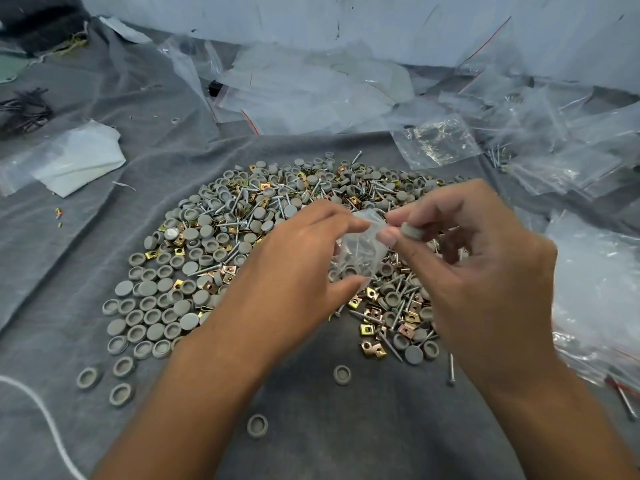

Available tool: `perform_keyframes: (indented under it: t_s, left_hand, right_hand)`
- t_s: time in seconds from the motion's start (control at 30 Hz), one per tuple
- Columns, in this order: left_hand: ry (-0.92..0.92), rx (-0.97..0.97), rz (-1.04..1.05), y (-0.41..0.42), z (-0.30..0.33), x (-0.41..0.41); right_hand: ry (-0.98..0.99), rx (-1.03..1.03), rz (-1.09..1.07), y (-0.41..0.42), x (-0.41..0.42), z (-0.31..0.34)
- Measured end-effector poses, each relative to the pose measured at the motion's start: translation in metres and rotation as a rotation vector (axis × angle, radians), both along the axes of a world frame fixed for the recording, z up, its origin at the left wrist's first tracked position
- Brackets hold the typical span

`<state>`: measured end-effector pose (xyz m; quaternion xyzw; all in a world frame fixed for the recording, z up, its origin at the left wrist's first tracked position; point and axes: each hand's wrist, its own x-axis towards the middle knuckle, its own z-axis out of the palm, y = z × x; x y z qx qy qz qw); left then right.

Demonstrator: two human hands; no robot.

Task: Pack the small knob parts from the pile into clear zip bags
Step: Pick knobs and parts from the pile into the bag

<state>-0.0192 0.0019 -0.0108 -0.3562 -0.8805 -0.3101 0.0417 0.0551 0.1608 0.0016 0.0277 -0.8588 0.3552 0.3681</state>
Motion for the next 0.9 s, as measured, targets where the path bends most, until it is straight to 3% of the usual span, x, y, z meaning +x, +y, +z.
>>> perform_keyframes:
  t_s: [0.2,0.43,0.5,0.6,0.67,0.73,0.9]
  left_hand:
    - [-0.010,0.014,0.013,0.003,0.002,0.002]
    - [0.020,0.026,0.077,0.000,0.007,0.001]
    - [0.063,0.082,0.159,-0.006,0.011,-0.003]
    - [0.219,0.246,0.339,-0.022,0.023,-0.010]
    - [0.349,0.274,0.412,-0.032,0.028,-0.013]
    - [0.358,0.193,0.397,-0.033,0.028,-0.012]
    - [0.115,-0.101,0.198,-0.012,0.011,-0.006]
  right_hand:
    - [-0.182,0.227,0.047,-0.001,-0.005,-0.009]
    - [-0.148,0.048,0.005,0.008,-0.005,-0.005]
    - [-0.361,0.068,0.001,0.016,-0.005,-0.009]
    - [-0.832,0.322,0.057,0.019,-0.006,-0.018]
    - [-0.914,0.460,0.091,0.013,-0.006,-0.025]
    - [-0.874,0.516,0.056,0.007,-0.007,-0.027]
    - [-0.827,0.562,0.042,0.006,-0.005,-0.030]
